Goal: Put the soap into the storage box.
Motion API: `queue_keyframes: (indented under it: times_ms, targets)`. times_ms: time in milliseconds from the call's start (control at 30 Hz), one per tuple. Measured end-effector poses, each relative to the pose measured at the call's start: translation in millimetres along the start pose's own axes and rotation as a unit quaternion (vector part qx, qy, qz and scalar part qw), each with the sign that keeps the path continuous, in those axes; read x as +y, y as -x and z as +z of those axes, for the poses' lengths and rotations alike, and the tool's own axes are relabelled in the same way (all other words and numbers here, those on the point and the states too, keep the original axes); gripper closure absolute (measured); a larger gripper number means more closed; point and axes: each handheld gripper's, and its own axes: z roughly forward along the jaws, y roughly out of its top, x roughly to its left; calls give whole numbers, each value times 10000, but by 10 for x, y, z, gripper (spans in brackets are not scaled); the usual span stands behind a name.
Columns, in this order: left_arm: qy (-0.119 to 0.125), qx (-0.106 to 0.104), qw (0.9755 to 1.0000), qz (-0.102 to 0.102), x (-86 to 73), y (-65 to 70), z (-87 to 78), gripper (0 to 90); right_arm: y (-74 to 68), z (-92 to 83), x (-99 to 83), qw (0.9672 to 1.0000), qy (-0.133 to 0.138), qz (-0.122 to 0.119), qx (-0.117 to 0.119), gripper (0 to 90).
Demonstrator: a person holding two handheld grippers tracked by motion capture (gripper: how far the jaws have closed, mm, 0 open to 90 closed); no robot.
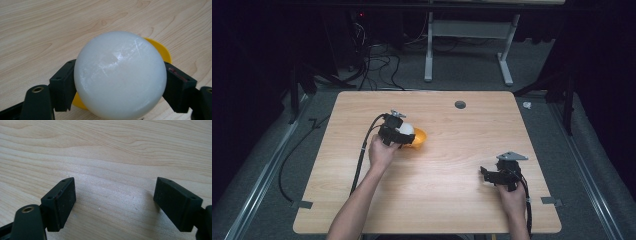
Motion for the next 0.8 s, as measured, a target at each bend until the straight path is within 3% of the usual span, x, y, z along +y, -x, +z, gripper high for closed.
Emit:
queue_keyframes:
  times_ms: [800]
  targets:
    - [-173,136,9998,12,-19,31,183,243,0,-1,0,10000,-1,6,0,190]
